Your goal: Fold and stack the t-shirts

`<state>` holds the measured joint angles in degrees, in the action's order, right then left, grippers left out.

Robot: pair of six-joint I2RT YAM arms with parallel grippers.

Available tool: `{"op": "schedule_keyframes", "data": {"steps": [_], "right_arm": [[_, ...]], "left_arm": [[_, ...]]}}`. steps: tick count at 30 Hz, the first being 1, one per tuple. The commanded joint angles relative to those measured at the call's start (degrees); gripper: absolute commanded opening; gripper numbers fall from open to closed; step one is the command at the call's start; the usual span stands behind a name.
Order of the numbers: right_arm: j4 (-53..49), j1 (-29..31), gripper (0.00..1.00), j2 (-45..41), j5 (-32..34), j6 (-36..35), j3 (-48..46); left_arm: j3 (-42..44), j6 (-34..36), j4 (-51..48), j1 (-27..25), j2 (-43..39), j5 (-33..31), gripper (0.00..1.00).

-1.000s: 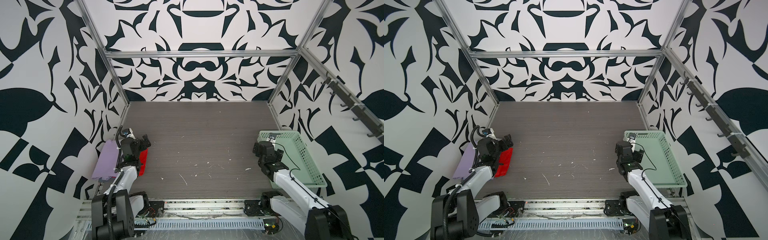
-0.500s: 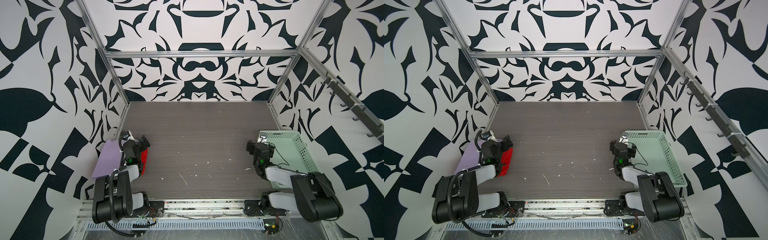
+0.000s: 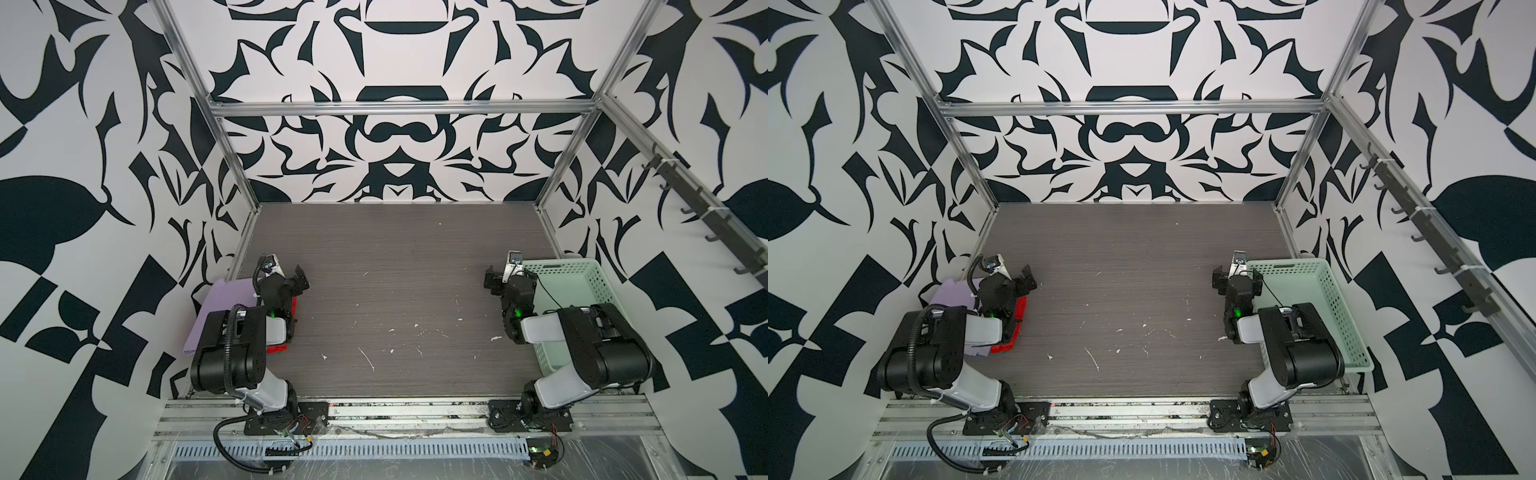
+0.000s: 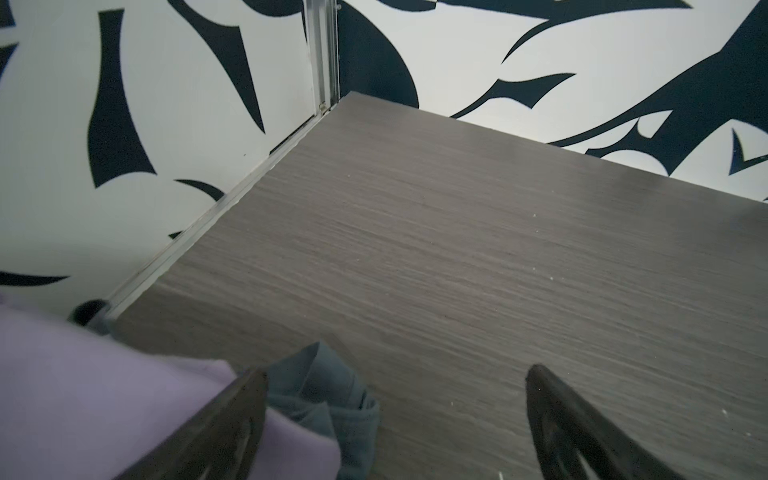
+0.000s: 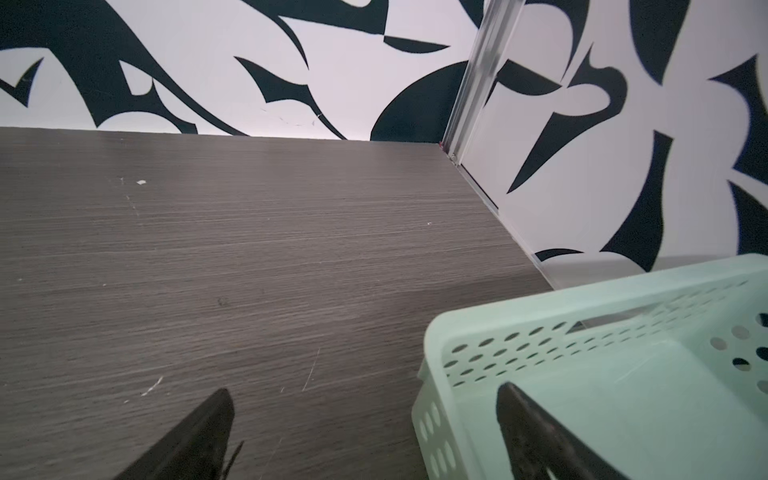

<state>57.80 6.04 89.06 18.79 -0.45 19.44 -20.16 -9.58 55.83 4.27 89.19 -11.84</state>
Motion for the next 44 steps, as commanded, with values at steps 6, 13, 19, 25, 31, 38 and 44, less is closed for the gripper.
{"op": "schedule_keyframes", "data": {"steps": [6,13,19,25,31,38,44], "right_arm": [[-4.4,-0.4,1.0,0.0,-3.2,1.8,0.3],[-4.5,-0.4,1.0,-0.1,-3.4,1.7,0.3],[-4.5,-0.4,1.0,0.0,-3.4,1.7,0.4],[-4.5,-0.4,1.0,0.0,-3.4,1.7,0.5],[-4.4,-0.4,1.0,0.4,-3.6,1.7,0.7],[-5.0,-0.7,1.0,0.5,-4.6,2.0,0.9],[-4.6,-0.7,1.0,0.2,-4.6,1.9,0.6]], "left_arm": [[-0.5,1.2,-1.2,-0.3,0.3,-0.7,0.99],[-0.2,1.4,-0.7,-0.2,0.2,-0.6,0.99],[-0.2,2.1,-0.6,-0.9,0.2,-0.5,0.99],[-0.4,2.2,-0.7,-1.0,0.3,-0.5,0.99],[-1.1,3.0,-2.0,-1.0,0.6,0.0,0.99],[-1.3,3.0,-2.3,-0.9,0.7,0.0,0.99],[-1.2,3.0,-2.1,-1.0,0.5,0.0,0.99]]}}
